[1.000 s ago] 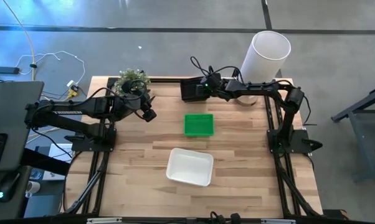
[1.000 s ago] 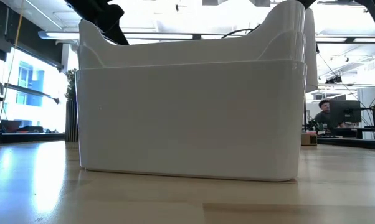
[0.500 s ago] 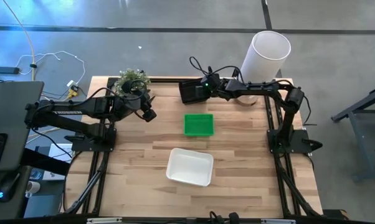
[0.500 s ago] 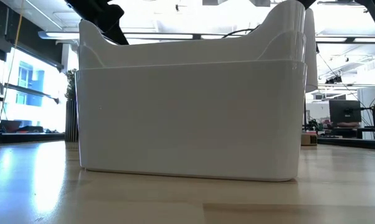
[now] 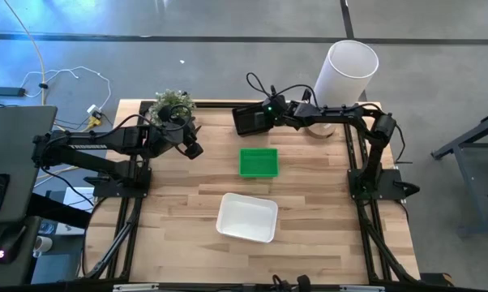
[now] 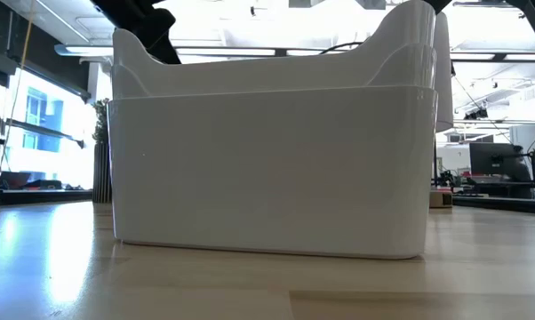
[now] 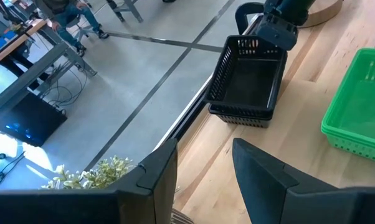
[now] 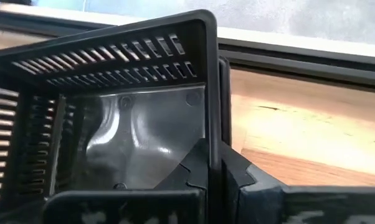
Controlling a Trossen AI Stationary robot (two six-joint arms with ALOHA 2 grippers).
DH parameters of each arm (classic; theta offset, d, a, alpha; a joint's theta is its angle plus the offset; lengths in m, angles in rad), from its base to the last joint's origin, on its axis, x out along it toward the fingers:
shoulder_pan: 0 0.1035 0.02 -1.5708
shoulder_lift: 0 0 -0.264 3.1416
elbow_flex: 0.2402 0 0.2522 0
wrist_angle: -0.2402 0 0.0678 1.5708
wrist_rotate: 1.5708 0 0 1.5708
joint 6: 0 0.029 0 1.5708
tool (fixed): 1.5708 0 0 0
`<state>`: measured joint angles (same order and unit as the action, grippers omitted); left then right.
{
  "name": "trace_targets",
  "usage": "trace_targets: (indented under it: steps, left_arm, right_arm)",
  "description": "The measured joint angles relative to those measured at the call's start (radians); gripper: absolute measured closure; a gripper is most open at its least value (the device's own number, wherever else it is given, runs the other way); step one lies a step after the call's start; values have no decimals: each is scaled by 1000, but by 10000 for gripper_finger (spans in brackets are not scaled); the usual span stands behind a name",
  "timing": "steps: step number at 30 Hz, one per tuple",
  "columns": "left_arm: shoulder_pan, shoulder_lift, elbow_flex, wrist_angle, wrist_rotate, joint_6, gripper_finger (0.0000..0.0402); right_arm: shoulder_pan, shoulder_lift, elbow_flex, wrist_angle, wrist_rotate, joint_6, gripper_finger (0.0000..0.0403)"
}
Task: Stack baskets by color
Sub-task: Stack the bottom black bin on the top black bins
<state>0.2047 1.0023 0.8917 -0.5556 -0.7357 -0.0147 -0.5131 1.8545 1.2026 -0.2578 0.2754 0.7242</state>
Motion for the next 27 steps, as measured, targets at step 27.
trace_targets:
  steps: [27]
  left_arm:
    - [0, 0, 0, -1, 0, -1, 261]
  right_arm:
    - [-4, 0, 0, 8, -73, -11, 402]
